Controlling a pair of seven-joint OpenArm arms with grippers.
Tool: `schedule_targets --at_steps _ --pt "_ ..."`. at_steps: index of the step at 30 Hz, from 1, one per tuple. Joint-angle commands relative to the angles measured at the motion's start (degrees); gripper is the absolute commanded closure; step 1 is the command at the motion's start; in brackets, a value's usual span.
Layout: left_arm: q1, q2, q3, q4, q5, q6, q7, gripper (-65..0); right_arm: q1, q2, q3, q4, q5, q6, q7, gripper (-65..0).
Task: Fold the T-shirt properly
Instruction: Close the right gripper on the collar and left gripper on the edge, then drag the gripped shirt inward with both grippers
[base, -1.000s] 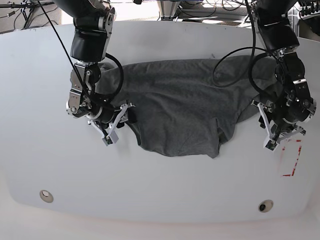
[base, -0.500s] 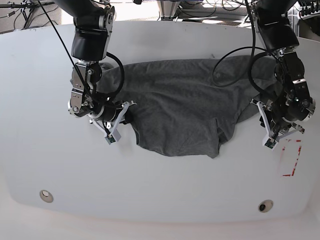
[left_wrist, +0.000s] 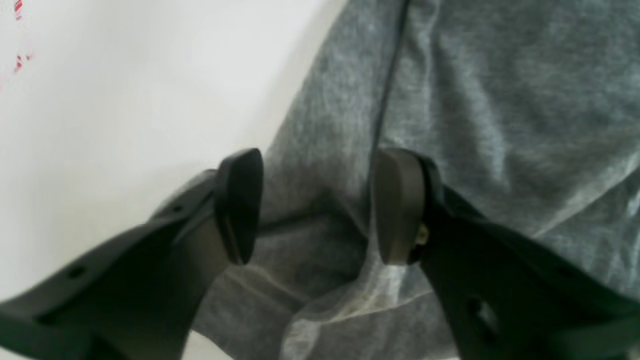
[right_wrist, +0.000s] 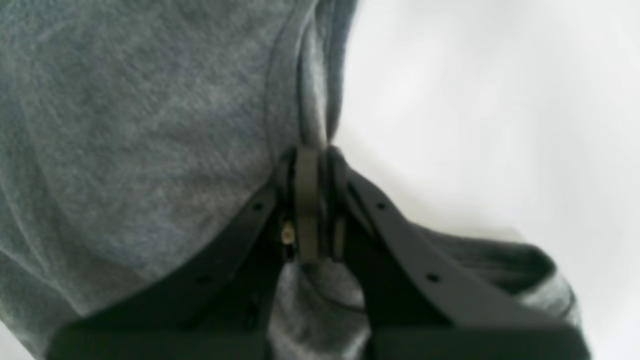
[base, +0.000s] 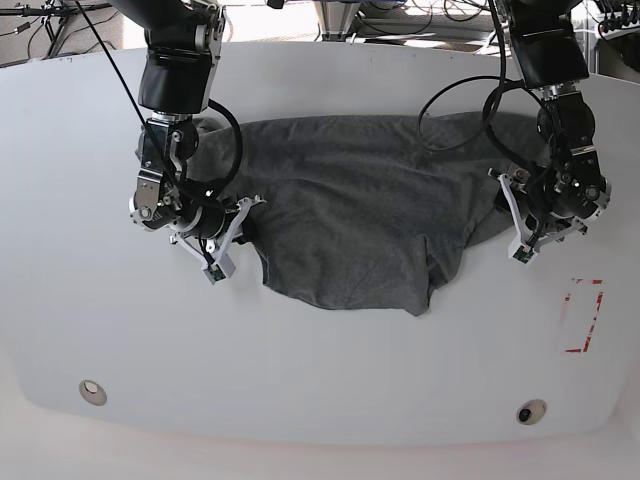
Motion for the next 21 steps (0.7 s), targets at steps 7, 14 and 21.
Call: schedule_targets --at_steps 7,14,21 --pt "0.8 0.3 -0.3 1.2 -0.3 -0.1 -1.5 -36.5 0.1 0.0 0.4 4.4 0.8 0.3 1.1 -1.5" --pt "-1.2 0.0 -0.4 2.2 -0.8 -0.1 -0.7 -38.3 -0.7 0.1 0.1 10.3 2.0 0.3 0.4 -1.6" --pt "-3.1 0.4 -0.3 0.0 -0.6 -0.1 -0.6 -36.0 -1.7 0.4 -0.7 16.4 2.4 0.3 -0.6 -1.3"
